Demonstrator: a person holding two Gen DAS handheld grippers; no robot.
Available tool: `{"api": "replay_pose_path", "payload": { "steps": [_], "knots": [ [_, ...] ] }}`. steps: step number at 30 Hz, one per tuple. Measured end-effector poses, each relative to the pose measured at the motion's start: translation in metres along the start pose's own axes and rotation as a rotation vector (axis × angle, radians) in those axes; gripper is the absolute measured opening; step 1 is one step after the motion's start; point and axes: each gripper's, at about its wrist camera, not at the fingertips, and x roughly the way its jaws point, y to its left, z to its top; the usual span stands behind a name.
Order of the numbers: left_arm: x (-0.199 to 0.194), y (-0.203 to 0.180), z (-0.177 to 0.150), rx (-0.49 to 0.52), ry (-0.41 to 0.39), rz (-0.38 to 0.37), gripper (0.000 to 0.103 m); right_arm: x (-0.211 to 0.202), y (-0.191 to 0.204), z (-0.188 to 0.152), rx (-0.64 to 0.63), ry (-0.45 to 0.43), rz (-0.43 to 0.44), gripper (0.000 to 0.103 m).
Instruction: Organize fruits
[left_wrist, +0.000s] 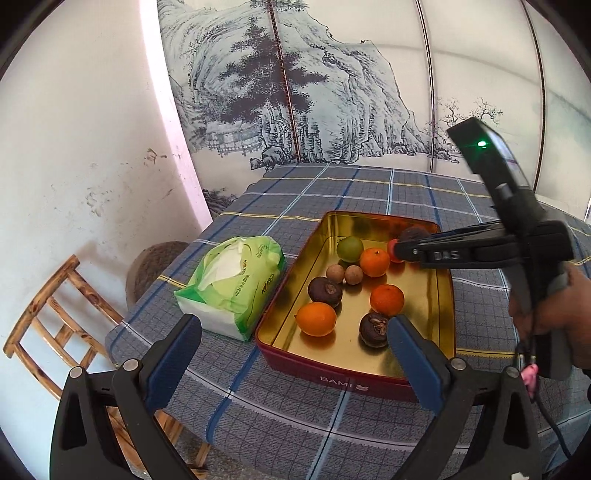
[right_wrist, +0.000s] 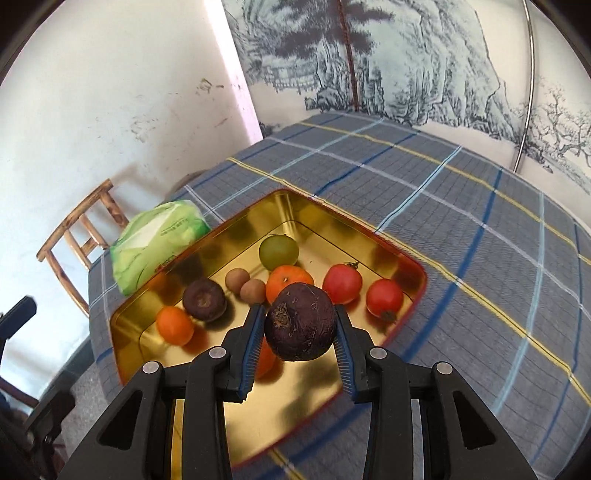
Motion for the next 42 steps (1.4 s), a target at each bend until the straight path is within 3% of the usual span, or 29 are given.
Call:
{"api": "replay_pose_path", "payload": {
  "steps": [8,13,16,18,21,24,27,33,39,42],
  "knots": [
    [0.001,0.002,0.003,-0.014,-0.032,0.001,0.1,0.014,-0.007,0.014,0.032,-0.013,-0.006,0.039],
    [-0.011,0.005,0.004,-0.027,-0.1,0.018,0.102,-0.015,0.002,0.007,-0.013,-0.093,-0.063,0.04],
    [-0.024,0.009,0.008,-0.051,-0.153,0.008,0.103,-0.058,0.009,-0.007,-0.078,-0.212,-0.125,0.061],
    [-0.031,0.013,0.012,-0.07,-0.178,-0.001,0.103,-0.093,0.006,-0.02,-0.11,-0.317,-0.159,0.084],
    [-0.045,0.018,0.018,-0.107,-0.223,-0.015,0.103,-0.145,-0.003,-0.044,-0.119,-0.491,-0.21,0.097],
    [-0.059,0.022,0.025,-0.13,-0.254,-0.082,0.103,-0.188,-0.011,-0.065,-0.119,-0.657,-0.247,0.102],
    [-0.073,0.021,0.03,-0.137,-0.288,-0.108,0.103,-0.218,-0.014,-0.081,-0.096,-0.759,-0.311,0.103],
    [-0.103,0.011,0.041,-0.109,-0.372,-0.079,0.103,-0.261,-0.024,-0.103,-0.068,-0.874,-0.371,0.103],
    [-0.128,0.0,0.052,-0.097,-0.426,-0.193,0.103,-0.288,-0.023,-0.114,-0.098,-0.915,-0.425,0.103],
    [-0.132,-0.008,0.056,-0.07,-0.413,-0.228,0.103,-0.3,-0.025,-0.119,-0.092,-0.929,-0.428,0.103]
  ]
}}
